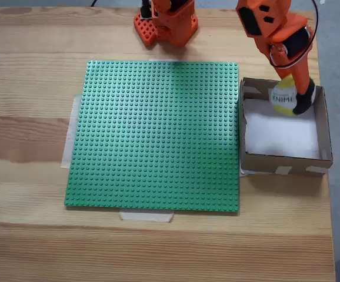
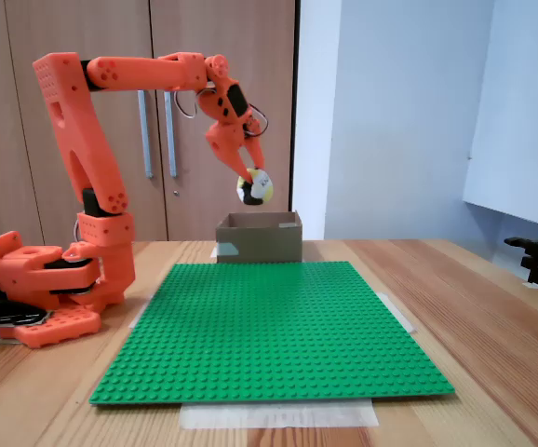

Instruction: Pick the ball and put it in the box.

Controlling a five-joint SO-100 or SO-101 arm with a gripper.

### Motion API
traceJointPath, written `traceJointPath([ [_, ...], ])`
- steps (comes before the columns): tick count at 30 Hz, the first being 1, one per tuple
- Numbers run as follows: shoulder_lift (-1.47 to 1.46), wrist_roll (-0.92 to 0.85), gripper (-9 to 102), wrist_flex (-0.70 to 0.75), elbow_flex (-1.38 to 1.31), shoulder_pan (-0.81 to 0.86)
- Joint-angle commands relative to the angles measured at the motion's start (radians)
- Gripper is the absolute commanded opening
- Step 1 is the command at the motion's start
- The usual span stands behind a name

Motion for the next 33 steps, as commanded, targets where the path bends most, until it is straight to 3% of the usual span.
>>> traceJointPath([
  [1, 0.025, 0.008, 17, -0.023, 0.003, 0.018],
  [17, 0.044, -0.008, 17, -0.011, -0.003, 0.026],
  [33, 0.218, -0.055, 9, -0.009, 0.110, 0.103],
])
